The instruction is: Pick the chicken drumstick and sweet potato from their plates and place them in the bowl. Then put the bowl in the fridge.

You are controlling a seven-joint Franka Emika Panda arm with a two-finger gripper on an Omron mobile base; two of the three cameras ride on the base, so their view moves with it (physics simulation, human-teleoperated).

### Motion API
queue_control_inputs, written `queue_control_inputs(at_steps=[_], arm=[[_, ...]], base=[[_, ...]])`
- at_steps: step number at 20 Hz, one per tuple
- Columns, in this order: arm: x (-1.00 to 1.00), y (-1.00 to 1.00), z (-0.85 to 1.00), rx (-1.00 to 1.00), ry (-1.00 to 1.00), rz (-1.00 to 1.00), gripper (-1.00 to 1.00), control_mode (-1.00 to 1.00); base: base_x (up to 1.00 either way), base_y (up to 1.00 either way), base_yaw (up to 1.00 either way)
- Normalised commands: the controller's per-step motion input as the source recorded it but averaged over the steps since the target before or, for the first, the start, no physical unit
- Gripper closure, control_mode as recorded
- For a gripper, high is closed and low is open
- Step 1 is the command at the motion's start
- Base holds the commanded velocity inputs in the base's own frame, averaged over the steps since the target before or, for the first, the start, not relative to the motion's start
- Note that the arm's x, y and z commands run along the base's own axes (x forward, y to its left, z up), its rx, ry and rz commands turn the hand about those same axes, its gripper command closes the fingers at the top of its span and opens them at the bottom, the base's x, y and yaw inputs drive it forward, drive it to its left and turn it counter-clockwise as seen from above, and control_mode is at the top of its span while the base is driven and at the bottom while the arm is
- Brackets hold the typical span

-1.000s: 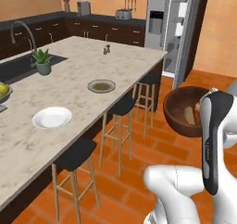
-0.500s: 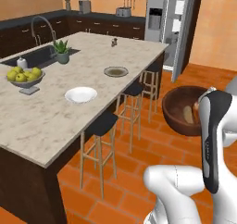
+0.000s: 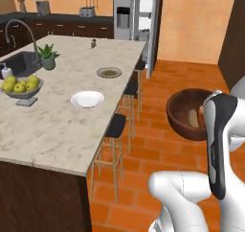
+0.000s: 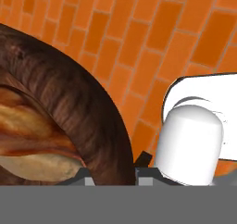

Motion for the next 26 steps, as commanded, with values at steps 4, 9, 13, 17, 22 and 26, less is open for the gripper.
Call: queue_control_inputs(at_steps=[4,9,13,17,22,26], arm=[[0.00,0.00,0.00,0.00,0.00,0.00,1.00,1.00],[0.00,0.00,0.00,0.00,0.00,0.00,1.00,1.00],[0.00,0.00,0.00,0.00,0.00,0.00,1.00,1.00],[0.00,0.00,0.00,0.00,0.00,0.00,1.00,1.00],[0.00,0.00,0.00,0.00,0.00,0.00,1.00,1.00],[0.00,0.00,0.00,0.00,0.00,0.00,1.00,1.00]], base=[[-1.00,1.00,-0.30],[-0.61,1.00,-0.22],[-0.09,1.00,-0.10],[0.03,1.00,-0.10],[0.53,1.00,-0.06],[0.65,1.00,-0.06]])
